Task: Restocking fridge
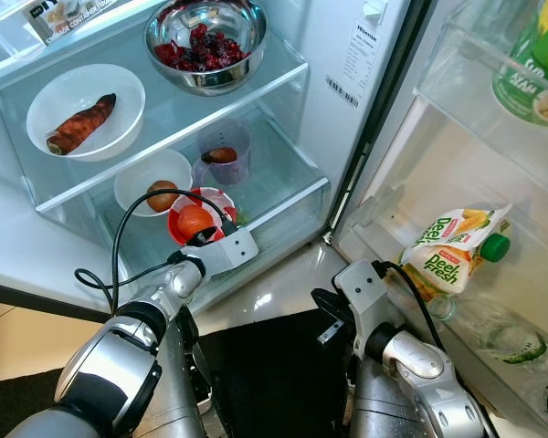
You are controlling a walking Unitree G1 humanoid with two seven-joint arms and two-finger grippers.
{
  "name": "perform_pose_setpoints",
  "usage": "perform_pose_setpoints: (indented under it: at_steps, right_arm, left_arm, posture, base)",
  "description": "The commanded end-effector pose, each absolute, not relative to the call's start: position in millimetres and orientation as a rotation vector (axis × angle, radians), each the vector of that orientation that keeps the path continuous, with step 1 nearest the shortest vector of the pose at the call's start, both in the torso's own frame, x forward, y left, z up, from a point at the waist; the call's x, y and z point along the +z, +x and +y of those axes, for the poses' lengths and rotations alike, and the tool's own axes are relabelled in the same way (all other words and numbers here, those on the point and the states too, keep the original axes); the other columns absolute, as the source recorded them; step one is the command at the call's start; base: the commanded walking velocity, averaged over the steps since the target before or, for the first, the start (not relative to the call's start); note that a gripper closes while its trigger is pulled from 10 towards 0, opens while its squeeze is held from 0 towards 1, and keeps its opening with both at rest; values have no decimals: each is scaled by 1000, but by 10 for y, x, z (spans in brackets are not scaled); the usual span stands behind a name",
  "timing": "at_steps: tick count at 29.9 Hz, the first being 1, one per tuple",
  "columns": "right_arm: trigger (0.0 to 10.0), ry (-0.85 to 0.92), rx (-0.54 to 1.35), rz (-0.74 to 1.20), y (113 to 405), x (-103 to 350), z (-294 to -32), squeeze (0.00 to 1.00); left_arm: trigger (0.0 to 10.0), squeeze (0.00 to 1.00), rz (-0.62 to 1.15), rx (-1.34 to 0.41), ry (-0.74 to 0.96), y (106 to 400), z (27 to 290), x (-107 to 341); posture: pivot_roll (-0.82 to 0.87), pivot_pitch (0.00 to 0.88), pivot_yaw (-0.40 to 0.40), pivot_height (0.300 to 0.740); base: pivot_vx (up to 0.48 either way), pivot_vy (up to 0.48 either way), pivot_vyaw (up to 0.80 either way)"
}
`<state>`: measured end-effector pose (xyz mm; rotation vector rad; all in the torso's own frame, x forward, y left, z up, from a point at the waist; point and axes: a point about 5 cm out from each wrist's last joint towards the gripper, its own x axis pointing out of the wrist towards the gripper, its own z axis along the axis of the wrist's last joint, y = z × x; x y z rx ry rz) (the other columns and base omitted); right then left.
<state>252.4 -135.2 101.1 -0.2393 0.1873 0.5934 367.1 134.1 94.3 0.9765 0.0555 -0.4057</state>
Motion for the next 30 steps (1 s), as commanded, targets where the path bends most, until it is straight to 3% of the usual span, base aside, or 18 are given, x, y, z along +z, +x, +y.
perform_pose_setpoints:
  at_steps: [1, 30]
  right_arm:
    - [10000, -224, 608, 218, 2479, 951, -1331, 0]
    - [10000, -217, 607, 209, 2557, 959, -1369, 0]
  left_arm:
    - [10000, 0, 44, -410, 988, 3656, 1371, 932]
    - [10000, 0, -194, -544, 915, 3591, 1054, 1106]
  posture:
    - [-120, 453, 114, 346]
    - [-102, 420, 109, 346]
  base:
    - [0, 0, 0]
    - [0, 0, 0]
